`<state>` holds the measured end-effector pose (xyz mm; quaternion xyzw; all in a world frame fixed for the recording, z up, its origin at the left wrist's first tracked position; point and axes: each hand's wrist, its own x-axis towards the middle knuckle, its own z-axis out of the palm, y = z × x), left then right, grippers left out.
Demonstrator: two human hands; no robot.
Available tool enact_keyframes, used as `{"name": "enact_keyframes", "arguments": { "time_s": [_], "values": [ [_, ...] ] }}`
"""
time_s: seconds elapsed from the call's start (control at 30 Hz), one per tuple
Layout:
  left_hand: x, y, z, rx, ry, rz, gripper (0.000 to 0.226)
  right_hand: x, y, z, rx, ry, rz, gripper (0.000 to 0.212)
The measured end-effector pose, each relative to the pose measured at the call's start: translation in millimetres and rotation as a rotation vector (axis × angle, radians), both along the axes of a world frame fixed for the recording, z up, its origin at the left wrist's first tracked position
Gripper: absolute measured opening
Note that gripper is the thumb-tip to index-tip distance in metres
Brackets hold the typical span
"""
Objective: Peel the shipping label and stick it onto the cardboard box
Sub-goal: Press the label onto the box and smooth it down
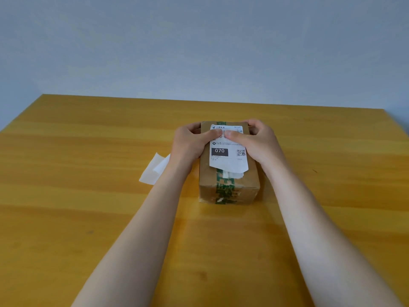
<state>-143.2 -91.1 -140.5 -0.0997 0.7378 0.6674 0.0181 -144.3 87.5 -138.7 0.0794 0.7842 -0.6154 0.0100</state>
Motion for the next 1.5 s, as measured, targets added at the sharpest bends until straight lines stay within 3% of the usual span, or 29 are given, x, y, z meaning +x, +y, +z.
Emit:
{"name": "enact_keyframes", "arguments": {
  "time_s": [0.4,0.57,0.67,0.73,0.83,1.13,1.5],
  "values": [
    [-20,-3,-3,-0.073,0.039,-0.058,0.024,-14,8,-4,0.023,0.025,0.066,0.044],
    [-19,-7,2,-0.167,0.007,-0.213,0.05,-9,18,-3,0.042,-0.052,0.214,0.093],
    [-13,-9,13,-0.131,-0.031,-0.344,0.044,-7,25,2,0.004,-0.086,0.252,0.101],
    [-10,-12,16,-0.133,-0.052,-0.395,0.056,-6,26,3,0.021,-0.094,0.28,0.103],
    [-9,-11,17,-0.132,-0.075,-0.363,0.078,-6,24,4,0.043,-0.084,0.268,0.091],
    [-12,-2,11,-0.135,-0.089,-0.215,0.065,-8,22,-2,0.055,-0.065,0.132,0.062],
    [-10,7,16,-0.24,-0.112,-0.149,0.048,-8,18,6,0.162,-0.119,0.053,0.051]
  ]
}}
